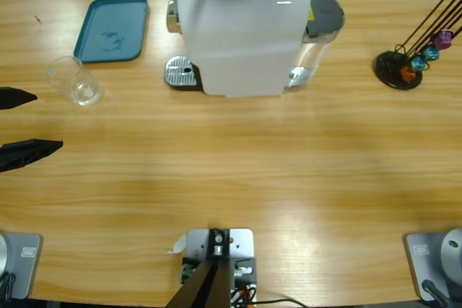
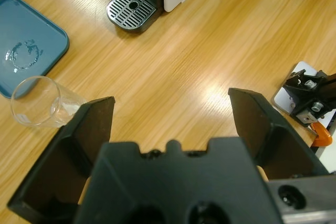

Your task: Pour coffee

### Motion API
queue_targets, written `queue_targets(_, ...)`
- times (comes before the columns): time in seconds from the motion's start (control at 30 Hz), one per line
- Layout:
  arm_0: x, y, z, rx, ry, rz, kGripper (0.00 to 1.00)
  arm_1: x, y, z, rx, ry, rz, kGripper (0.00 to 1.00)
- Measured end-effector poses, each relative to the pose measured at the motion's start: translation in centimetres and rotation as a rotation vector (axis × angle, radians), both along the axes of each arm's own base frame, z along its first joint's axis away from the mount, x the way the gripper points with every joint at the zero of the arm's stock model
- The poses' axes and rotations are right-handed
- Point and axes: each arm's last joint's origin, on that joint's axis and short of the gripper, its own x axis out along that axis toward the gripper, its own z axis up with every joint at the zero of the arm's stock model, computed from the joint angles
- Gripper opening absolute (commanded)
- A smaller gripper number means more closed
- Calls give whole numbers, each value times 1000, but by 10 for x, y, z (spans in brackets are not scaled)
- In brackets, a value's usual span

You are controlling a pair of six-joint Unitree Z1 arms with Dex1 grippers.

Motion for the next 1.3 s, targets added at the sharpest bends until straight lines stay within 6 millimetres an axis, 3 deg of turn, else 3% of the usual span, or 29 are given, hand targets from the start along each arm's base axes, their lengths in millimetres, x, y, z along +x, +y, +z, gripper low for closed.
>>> queue_targets(0.03,0,0,0,-2,-2,0,945,0,0,0,0,0,0,823)
queue_targets(0.13,-1,2,1,-8,-7,0,945,0,0,0,0,0,0,985)
queue_targets(0.33,-2,2,1,-10,-8,1,945,0,0,0,-4,-3,-5,997)
queue_targets(0.37,-2,2,1,-10,-8,1,945,0,0,0,-4,-3,-7,970)
queue_targets(0.43,-2,2,1,-10,-8,1,945,1,0,0,-6,-5,-10,587)
queue_targets(0.5,-2,2,2,-11,-10,1,945,1,0,0,-8,-7,-12,46)
queue_targets(0.53,-2,2,2,-13,-11,1,945,0,0,0,-7,-7,-10,0)
queue_targets(0.7,0,1,4,-29,-26,1,961,-19,16,20,64,47,53,0)
queue_targets(0.8,1,1,5,-28,-39,13,964,-45,30,30,163,216,-26,0)
queue_targets(0.9,1,1,5,-26,-43,38,965,-73,31,32,132,309,-143,0)
queue_targets(1.0,-2,7,8,-51,-60,59,968,-91,15,34,134,349,-296,0)
queue_targets(1.17,-3,14,11,-64,-84,95,968,-112,-34,25,224,342,-669,0)
queue_targets(1.3,-3,14,9,-42,-101,76,968,-112,-57,26,291,257,-886,0)
